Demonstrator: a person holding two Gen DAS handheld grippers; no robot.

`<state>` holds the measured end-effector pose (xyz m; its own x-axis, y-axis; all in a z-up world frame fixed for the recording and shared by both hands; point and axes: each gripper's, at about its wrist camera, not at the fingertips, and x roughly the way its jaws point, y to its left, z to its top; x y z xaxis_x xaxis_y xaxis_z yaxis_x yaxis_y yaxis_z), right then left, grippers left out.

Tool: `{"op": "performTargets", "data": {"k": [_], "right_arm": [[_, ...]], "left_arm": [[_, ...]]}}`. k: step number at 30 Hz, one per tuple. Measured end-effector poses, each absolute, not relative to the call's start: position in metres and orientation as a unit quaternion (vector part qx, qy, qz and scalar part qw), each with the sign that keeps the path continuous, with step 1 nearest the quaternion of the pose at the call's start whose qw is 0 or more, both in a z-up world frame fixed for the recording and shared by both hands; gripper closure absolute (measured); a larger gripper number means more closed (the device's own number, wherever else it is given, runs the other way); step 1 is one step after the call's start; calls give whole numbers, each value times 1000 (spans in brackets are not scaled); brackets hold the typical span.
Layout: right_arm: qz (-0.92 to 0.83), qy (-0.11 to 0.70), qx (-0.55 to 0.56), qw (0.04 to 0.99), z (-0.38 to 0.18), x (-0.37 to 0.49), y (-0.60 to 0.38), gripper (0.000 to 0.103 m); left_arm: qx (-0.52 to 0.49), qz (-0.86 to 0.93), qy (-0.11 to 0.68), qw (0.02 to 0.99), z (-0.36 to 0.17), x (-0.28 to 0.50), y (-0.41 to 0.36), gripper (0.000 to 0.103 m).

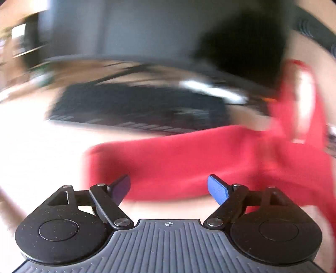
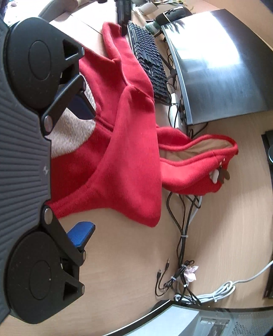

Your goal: Fold clothes

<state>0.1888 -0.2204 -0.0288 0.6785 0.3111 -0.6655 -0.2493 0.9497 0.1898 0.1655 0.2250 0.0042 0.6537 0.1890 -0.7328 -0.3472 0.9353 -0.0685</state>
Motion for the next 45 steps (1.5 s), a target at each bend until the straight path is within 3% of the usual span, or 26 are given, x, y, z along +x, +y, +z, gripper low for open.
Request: {"op": "performTargets", "data": {"k": [4, 6, 8, 11, 14, 25, 31, 34, 35, 36, 43, 45], "right_arm": [[161, 372, 43, 913, -26, 183, -204, 0], [167, 368, 31, 914, -21, 180, -194, 0], [169, 364, 19, 916, -17, 176, -186, 0], [167, 359, 11, 918, -12, 171, -180, 0], [161, 359, 8, 919, -10, 166, -180, 0], [117, 356, 15, 927, -6, 151, -193, 0], [91, 365, 25, 926, -14, 142, -208, 0], [82, 369, 24, 926, -17, 138, -216, 0], [80, 368, 23, 926, -17, 138, -219, 0], [78, 366, 22, 927, -16, 138, -223, 0], [57, 353, 48, 933, -15, 158, -253, 0], [58, 347, 54, 934, -15, 167, -256, 0]], "left_arm": [[-160, 232, 393, 875, -20, 141, 269, 18], [-194, 218, 400, 869, -29, 140, 276, 32], [-257, 184, 400, 860, -36, 136, 281, 37], [-407, 85, 382, 826, -47, 134, 284, 35], [-451, 59, 384, 804, -55, 149, 277, 30], [-419, 120, 349, 829, -59, 210, 265, 22], [-309, 167, 324, 878, -57, 225, 242, 35], [-252, 182, 323, 894, -57, 232, 233, 58], [-233, 188, 323, 898, -56, 234, 230, 71], [-215, 189, 319, 904, -51, 235, 226, 75], [89, -32, 177, 980, 25, 201, 90, 74], [163, -121, 183, 962, 16, 195, 49, 65]]}}
